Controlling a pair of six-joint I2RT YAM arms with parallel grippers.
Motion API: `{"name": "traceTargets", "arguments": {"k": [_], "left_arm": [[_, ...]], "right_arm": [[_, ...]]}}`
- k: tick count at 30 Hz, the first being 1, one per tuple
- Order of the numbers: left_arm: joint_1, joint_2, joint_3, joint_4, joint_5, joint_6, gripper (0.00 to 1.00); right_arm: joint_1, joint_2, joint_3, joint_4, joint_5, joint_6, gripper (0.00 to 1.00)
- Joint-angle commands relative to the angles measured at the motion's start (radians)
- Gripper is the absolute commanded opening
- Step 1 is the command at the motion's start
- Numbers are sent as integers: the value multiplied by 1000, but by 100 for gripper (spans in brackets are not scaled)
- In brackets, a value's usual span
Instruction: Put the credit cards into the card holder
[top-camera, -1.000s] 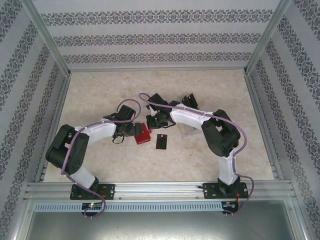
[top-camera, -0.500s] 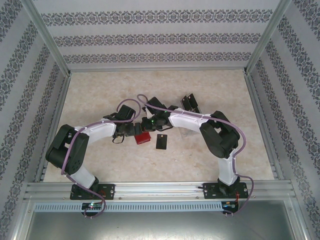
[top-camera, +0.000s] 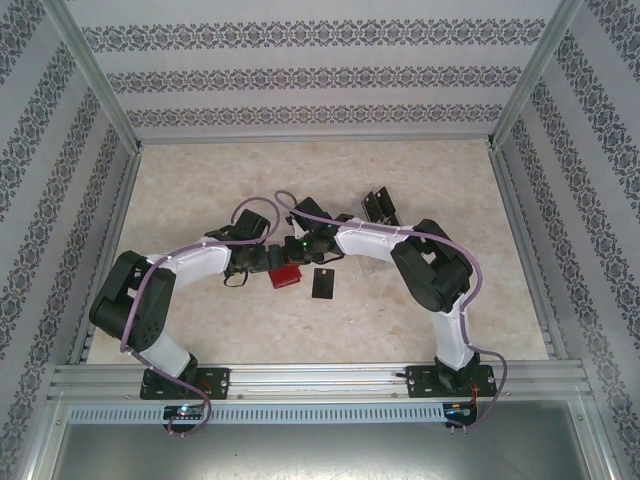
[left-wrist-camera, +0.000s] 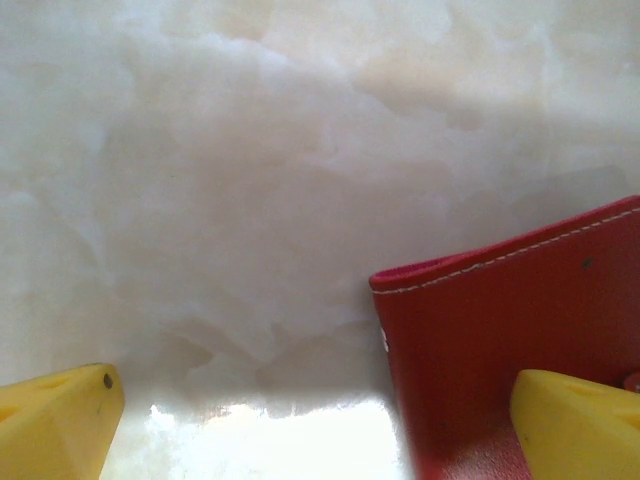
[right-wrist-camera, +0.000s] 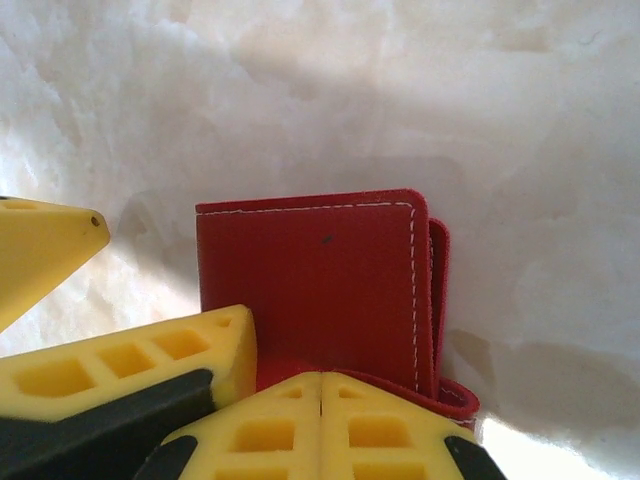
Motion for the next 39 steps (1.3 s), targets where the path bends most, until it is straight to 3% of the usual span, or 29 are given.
{"name": "traceTargets", "arguments": {"k": [1,22,39], "left_arm": [[11,-60,13,-41,-16,-22,100],[51,27,-29,25,11,8,100],[50,34,-46,36,18,4,100]], "right_arm": [[1,18,-28,0,1,10,0],[9,-54,-27,-9,-8,8,0],[32,-14,17,-13,-17,12,0]]}}
